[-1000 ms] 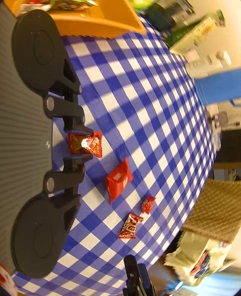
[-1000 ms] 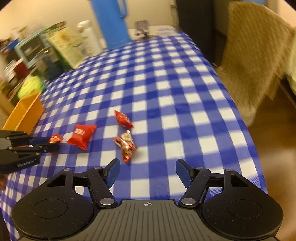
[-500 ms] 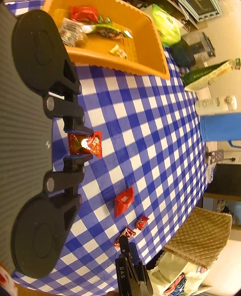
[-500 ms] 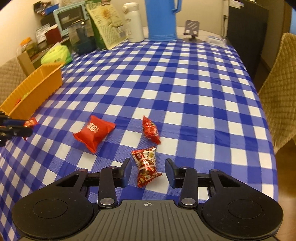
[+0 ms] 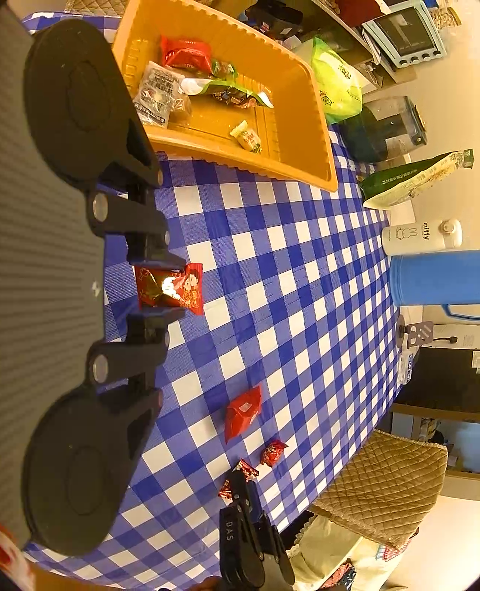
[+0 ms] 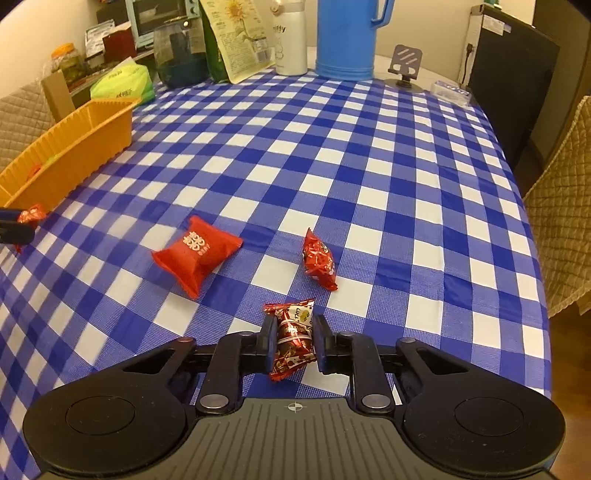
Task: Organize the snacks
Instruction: 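Carry both held red candies toward the orange tray, then move both held candies over the orange tray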
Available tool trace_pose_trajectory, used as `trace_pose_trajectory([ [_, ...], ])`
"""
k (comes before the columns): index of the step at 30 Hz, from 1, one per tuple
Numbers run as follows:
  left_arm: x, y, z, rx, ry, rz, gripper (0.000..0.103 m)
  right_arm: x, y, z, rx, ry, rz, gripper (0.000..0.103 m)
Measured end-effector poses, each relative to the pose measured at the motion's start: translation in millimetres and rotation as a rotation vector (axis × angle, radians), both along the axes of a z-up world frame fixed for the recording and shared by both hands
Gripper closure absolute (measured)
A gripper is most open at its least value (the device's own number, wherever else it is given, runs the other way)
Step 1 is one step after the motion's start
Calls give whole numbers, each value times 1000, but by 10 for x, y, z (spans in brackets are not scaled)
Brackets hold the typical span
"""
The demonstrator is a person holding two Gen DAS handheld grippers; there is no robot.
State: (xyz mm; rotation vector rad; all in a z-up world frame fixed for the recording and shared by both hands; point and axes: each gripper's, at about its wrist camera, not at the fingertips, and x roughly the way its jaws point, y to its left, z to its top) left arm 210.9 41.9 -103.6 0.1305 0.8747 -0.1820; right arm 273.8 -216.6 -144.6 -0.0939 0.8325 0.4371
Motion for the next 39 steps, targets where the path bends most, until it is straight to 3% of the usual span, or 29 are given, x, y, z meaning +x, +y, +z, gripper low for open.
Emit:
trace_pose_trajectory([
  [12,-239,18,192,-34,-29,7,84,-373,-65,457,137,10,-19,82],
  [19,-468,158,334,-52,-49,38,84,-605,158,678,187,21,47,82],
  [39,-921,1153,712,-39,-126,228,84,-872,1832,970,282,93,376,82],
])
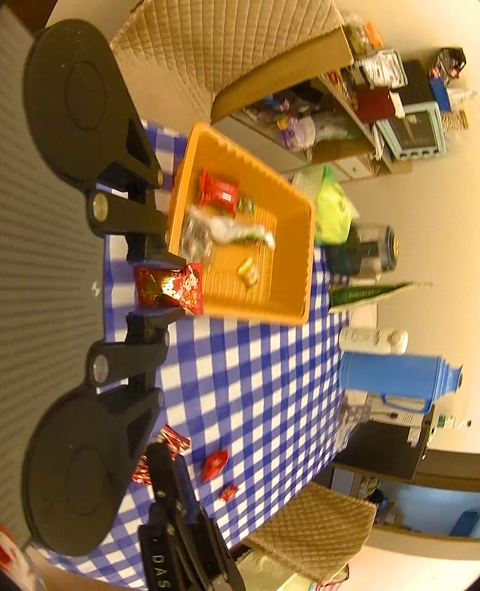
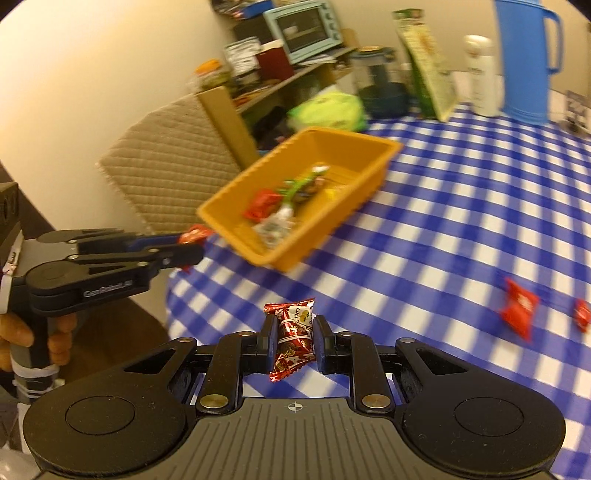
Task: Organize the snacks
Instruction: 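Move both held candies over the orange tray, then lower both candies into the orange tray and open both tools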
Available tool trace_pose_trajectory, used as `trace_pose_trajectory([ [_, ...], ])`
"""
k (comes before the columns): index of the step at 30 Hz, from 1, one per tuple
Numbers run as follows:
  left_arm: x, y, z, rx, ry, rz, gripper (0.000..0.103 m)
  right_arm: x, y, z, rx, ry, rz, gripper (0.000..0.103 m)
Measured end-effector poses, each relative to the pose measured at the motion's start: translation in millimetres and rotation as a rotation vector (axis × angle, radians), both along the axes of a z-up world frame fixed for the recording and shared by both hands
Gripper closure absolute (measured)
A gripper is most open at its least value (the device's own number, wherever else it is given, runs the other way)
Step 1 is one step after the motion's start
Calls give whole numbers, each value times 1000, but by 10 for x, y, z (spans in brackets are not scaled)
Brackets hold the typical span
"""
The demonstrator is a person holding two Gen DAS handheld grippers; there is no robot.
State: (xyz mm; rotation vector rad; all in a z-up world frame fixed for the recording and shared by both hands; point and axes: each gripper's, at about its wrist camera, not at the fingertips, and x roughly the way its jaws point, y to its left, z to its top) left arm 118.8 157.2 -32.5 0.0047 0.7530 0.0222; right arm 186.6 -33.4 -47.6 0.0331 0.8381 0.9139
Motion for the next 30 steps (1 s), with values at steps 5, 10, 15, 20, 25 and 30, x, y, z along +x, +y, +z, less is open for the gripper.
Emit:
trace_pose_trajectory([
  [5,68,264,68,17,-16,22,84,96,374,53,1,-16,25,82],
  [10,228,477,107,35,-29,20,84,281,673,97,-2,-37,-3,82],
  [15,460,626,80,45,-28,2,84,510,888,118,-17,-54,-57,82],
  [20,734,712,32,48,-27,-29,84,796,1005,119,-33,-63,-121,82],
  [25,1021,780,-55,49,-11,-58,84,1075,1099,103,-45,-62,-170,82],
  [30,1307,847,-135,49,5,-77,84,1337,1179,57,-58,-69,-205,82],
])
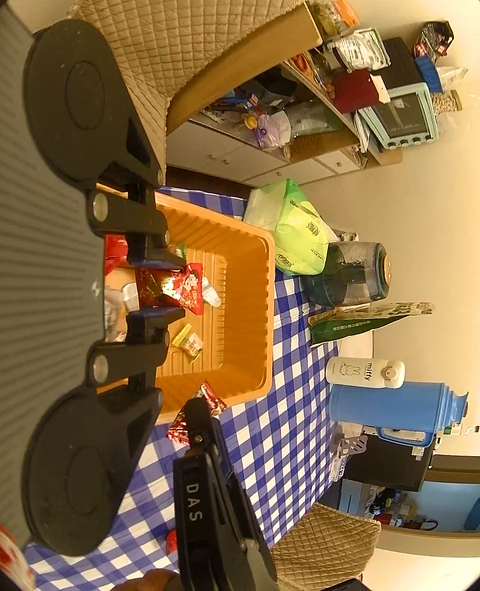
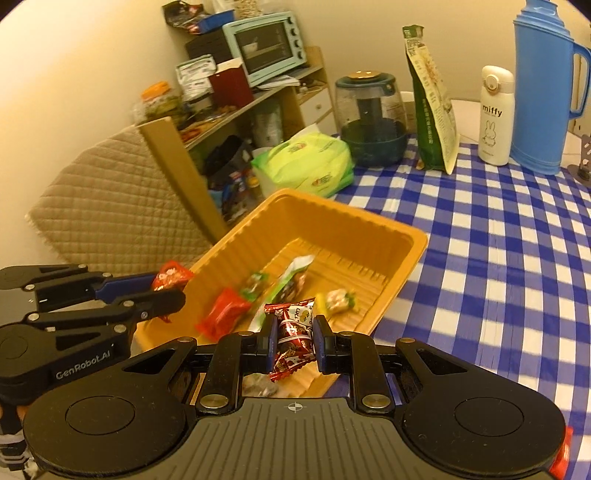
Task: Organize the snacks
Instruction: 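Lower both candies into the orange tray and open both tools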
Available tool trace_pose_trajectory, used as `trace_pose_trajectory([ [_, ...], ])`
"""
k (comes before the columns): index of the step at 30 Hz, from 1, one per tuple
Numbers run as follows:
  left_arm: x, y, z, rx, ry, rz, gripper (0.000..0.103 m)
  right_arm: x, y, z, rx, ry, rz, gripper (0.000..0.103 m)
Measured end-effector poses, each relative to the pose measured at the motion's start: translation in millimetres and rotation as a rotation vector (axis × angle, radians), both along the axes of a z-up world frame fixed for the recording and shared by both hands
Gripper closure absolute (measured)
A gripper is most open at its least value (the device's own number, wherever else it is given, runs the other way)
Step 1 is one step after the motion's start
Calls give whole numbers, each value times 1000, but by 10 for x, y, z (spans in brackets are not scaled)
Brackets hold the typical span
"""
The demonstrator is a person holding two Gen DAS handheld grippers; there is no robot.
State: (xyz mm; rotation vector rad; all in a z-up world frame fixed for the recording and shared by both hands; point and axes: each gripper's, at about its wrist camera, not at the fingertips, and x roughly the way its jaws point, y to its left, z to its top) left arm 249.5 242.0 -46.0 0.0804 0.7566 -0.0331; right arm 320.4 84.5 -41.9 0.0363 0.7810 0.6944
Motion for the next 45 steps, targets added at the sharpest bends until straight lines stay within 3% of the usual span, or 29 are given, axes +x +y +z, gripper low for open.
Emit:
trace_pose_trajectory([
  [16,734,159,-225,-5,40,-25,84,722,178,-185,-5,19,-70,82],
  [36,1079,159,-391,-2,60,-13,83,791,176,-245,13,55,-62,82],
  [45,995,180,-410,-11,81,4,82,677,154,-200,37,65,-12,82],
])
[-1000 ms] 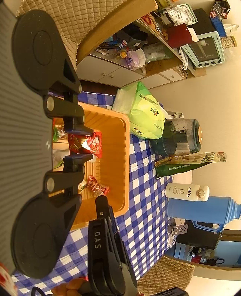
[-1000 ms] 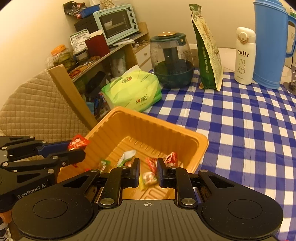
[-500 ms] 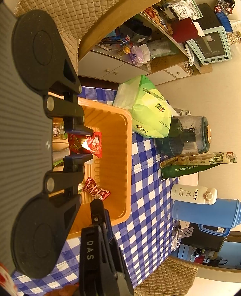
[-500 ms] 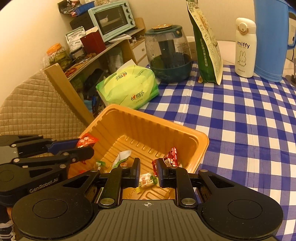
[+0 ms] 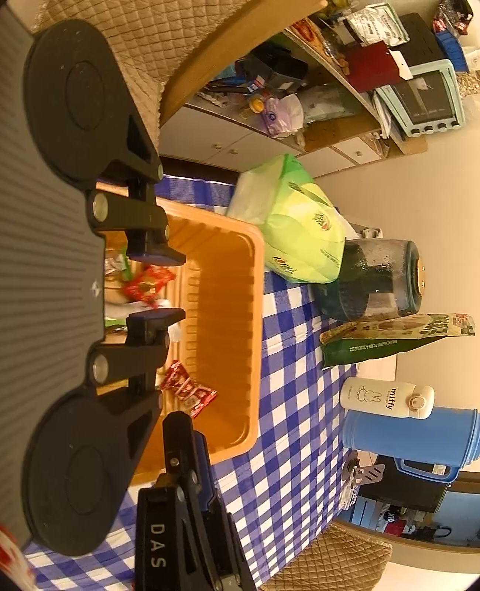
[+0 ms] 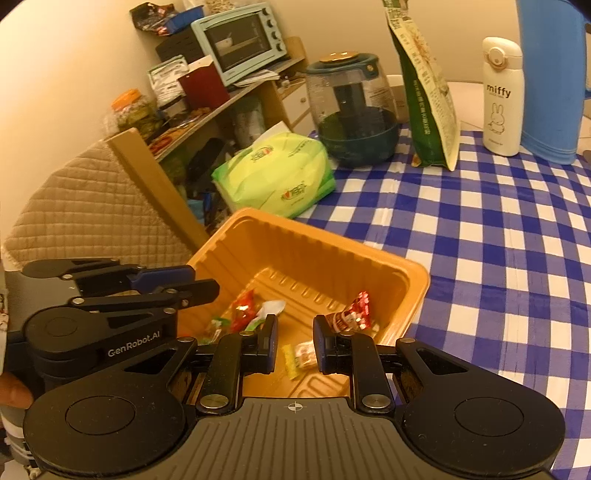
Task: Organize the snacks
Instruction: 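Lower both candies into the orange tray and open both tools, then lift both tools out of the tray toward the last red candies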
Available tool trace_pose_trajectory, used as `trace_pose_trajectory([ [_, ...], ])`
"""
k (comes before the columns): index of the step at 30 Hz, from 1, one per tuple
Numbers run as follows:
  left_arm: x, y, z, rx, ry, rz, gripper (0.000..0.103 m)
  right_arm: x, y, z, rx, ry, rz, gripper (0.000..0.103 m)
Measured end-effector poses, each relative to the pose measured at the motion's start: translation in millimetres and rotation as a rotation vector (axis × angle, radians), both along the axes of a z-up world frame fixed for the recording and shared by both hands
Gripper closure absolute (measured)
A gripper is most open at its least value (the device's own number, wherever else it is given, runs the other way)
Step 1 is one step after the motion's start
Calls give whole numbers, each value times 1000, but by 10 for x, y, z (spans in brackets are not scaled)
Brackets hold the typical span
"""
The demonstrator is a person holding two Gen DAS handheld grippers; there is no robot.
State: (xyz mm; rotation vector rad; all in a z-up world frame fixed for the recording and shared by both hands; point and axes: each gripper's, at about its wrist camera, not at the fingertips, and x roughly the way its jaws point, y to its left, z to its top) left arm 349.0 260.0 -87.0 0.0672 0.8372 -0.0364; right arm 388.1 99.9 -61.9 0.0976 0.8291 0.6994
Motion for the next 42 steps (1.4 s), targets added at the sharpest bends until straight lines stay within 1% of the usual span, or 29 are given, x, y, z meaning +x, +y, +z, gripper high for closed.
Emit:
trace_pose_trajectory([
  [3,-105,8,22,-8,16,16,78,-61,-13,15,-5,-1,15,82],
  [9,-334,6,129,-34,31,60,75,-204,-85,57,-1,-1,38,82],
  [13,-499,-23,222,-45,27,88,68,-325,-154,102,6,-6,53,81],
  [18,-750,-99,354,-61,18,122,67,-513,-269,164,15,-10,60,80],
  [20,-863,-145,395,-64,14,135,64,-596,-321,192,23,-11,62,79],
  [21,-923,-170,413,-66,11,140,64,-632,-348,207,26,-14,63,75],
  [22,-966,-195,431,-68,10,144,62,-681,-375,225,29,-19,61,66],
  [23,-1032,-224,446,-70,10,149,62,-741,-413,244,33,-28,55,61],
  [24,-1089,-248,460,-69,10,154,62,-795,-455,261,40,-36,50,51],
  [26,-1219,-303,488,-70,10,166,62,-902,-524,293,54,-46,50,46],
  [30,-1466,-417,535,-76,8,189,60,-1096,-642,342,66,-45,64,45],
  [32,-1573,-482,555,-75,8,198,56,-1205,-712,351,68,-43,71,45],
  [42,-2074,-867,636,-91,5,206,56,-1723,-1111,284,54,-25,93,43],
])
